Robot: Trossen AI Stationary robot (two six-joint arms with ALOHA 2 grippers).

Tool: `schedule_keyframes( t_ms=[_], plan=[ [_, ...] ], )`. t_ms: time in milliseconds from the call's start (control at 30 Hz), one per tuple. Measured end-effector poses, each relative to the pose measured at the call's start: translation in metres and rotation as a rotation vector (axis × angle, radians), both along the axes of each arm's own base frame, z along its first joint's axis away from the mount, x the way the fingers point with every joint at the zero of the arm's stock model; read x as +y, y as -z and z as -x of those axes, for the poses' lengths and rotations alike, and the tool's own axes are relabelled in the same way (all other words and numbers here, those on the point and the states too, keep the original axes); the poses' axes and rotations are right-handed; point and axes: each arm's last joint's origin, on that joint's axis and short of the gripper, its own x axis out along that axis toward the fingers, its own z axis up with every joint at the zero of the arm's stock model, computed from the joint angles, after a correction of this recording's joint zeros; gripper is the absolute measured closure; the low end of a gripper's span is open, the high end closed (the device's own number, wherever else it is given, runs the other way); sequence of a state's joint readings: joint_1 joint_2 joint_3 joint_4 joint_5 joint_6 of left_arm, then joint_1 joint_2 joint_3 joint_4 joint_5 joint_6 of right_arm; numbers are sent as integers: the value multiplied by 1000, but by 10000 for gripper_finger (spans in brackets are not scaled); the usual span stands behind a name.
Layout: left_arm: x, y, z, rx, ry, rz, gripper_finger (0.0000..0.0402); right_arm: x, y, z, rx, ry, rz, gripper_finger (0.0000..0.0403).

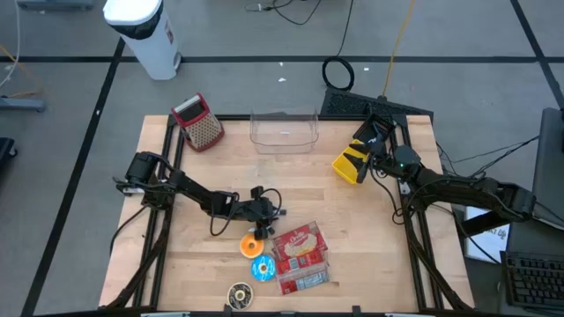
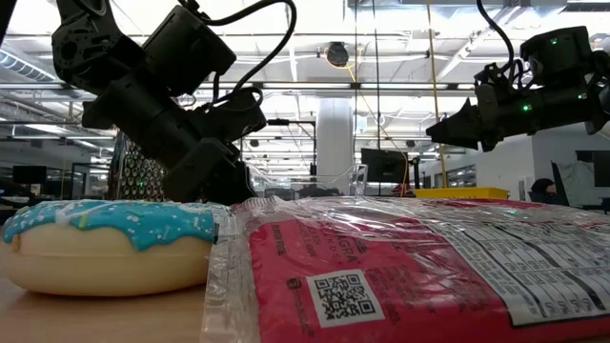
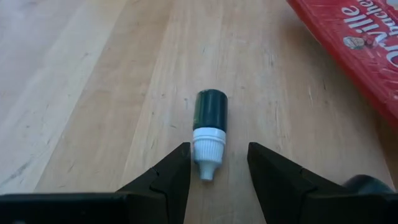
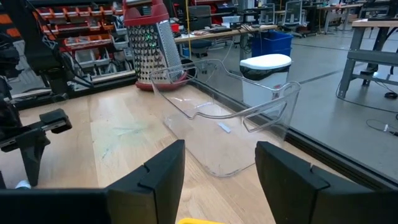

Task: Pick & Place Food Item
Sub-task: Put the top green food coloring bottle into the black bin

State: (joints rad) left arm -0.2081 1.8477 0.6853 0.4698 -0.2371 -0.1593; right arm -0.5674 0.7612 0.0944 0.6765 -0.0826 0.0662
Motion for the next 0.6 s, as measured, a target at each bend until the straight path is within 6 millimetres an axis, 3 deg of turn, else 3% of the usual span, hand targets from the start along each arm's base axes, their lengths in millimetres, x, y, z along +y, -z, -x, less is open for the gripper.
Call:
schedule_keyframes(
  t_ms=[600],
  plan=[
    [11,0,-2,-7,-47,-15,241,0,0,0,-5,0,-11,222]
  ],
)
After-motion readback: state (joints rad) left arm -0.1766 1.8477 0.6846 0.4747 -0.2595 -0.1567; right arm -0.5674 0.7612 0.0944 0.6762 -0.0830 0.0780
